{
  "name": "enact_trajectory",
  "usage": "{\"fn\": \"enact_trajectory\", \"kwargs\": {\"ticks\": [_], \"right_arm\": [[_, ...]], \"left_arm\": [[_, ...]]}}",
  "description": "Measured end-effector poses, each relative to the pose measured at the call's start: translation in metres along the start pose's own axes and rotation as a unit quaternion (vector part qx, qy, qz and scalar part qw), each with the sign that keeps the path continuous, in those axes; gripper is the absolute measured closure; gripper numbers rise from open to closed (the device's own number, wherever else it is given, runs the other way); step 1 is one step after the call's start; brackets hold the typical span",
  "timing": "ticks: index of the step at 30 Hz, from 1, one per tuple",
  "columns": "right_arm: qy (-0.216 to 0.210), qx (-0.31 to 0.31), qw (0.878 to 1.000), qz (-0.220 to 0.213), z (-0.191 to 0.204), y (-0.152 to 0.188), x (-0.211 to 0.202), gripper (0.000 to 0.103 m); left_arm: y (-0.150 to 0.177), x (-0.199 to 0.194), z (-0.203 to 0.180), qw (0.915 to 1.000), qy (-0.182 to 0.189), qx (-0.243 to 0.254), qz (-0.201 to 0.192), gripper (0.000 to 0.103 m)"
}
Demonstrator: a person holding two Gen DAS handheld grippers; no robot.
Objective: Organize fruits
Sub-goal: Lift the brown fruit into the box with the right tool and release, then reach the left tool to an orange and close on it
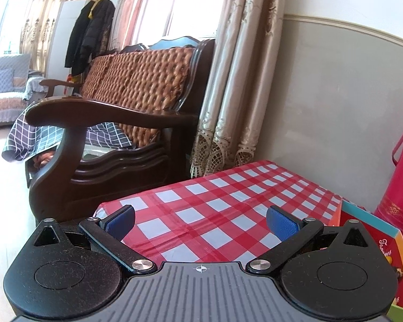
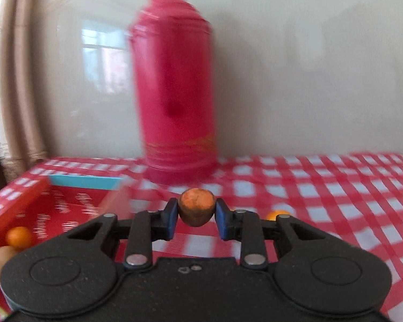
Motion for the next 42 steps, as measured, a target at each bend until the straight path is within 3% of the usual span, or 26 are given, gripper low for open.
{"fn": "enact_trajectory", "kwargs": {"ticks": [5,10,16,20,21,23,28,35,39,42], "right_arm": [[-0.087,-0.034,0.995,-0.026,0.044,-0.004,-0.027,0.082],[-0.149,-0.089,0.985,-0.018,0.091,0.003,-0.040,0.082],[-0.168,-0.128,0.977,0.010,0.120,0.021,-0.044,0.080],[-0.167,-0.128,0.978,0.011,0.118,0.021,-0.046,0.064],[-0.164,-0.127,0.978,0.008,0.116,0.021,-0.047,0.060],[-0.153,-0.122,0.981,-0.005,0.111,0.019,-0.050,0.031],[-0.118,-0.107,0.987,-0.035,0.086,0.008,-0.060,0.024],[-0.049,-0.054,0.997,-0.016,0.033,0.001,-0.052,0.006],[0.007,-0.046,0.999,-0.010,0.000,0.005,-0.049,0.006],[0.044,-0.028,0.999,0.005,-0.026,0.008,-0.046,0.006]], "left_arm": [[-0.002,-0.002,0.012,0.9999,-0.011,-0.010,-0.006,0.000],[-0.003,-0.007,0.022,0.9996,-0.025,-0.008,-0.012,0.000],[-0.007,-0.010,0.038,0.9989,-0.042,-0.005,-0.019,0.000],[-0.008,-0.010,0.045,0.9987,-0.046,-0.012,-0.019,0.000],[-0.008,-0.010,0.046,0.9987,-0.046,-0.015,-0.018,0.000],[-0.008,-0.009,0.045,0.9988,-0.042,-0.018,-0.016,0.000],[-0.004,-0.008,0.027,0.9995,-0.028,0.003,-0.014,0.000],[0.003,-0.012,-0.009,0.9993,0.002,0.036,-0.011,0.000],[0.008,-0.014,-0.039,0.9976,0.033,0.059,-0.011,0.000],[0.015,-0.012,-0.077,0.9921,0.072,0.103,0.002,0.000]]}}
Point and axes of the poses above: each gripper's, at about its wrist camera, not at the fingertips, and x roughly the way its jaws point, z to its left, y to its underside, the point moved 4 cm from there along x, roughly the way its jaws point, and after that the axes turned 8 degrees about y, right-handed, at the moved point
